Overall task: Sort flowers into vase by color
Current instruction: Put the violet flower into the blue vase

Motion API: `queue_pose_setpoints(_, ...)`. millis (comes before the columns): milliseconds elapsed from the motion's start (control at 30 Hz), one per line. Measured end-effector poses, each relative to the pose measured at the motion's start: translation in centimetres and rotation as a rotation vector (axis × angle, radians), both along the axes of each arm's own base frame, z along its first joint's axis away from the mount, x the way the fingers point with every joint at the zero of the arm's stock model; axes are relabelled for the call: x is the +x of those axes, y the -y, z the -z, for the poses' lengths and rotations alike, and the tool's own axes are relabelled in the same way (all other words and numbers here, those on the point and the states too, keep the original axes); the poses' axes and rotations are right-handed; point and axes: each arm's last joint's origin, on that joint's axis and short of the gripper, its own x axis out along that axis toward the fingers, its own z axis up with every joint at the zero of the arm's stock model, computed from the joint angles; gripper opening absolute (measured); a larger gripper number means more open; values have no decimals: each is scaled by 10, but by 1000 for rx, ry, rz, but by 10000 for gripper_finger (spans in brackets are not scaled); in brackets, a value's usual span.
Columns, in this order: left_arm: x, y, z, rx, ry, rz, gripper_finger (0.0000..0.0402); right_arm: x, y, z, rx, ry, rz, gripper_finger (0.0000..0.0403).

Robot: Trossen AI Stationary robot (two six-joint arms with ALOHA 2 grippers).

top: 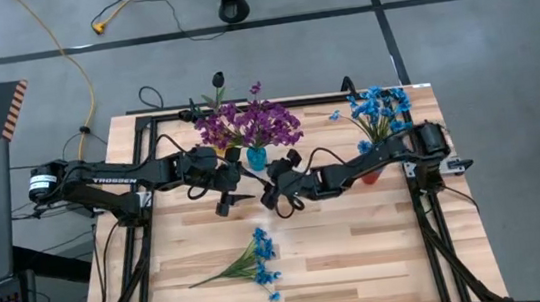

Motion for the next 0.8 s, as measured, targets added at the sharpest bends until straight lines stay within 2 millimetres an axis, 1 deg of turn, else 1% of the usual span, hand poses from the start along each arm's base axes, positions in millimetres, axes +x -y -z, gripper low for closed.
queue_pose_setpoints(100,0,0,0,-2,-1,-2,235,3,4,10,-39,4,55,238)
queue_pose_setpoints(233,0,0,1,-4,-6,-2,235,4,8,13,-87,19,154,238)
queue_pose_setpoints(533,-1,0,1,3,-12,1,235,4,23,14,-82,21,184,238)
queue_pose_setpoints(800,-1,0,1,7,-13,1,235,5,33,11,-76,57,207,238)
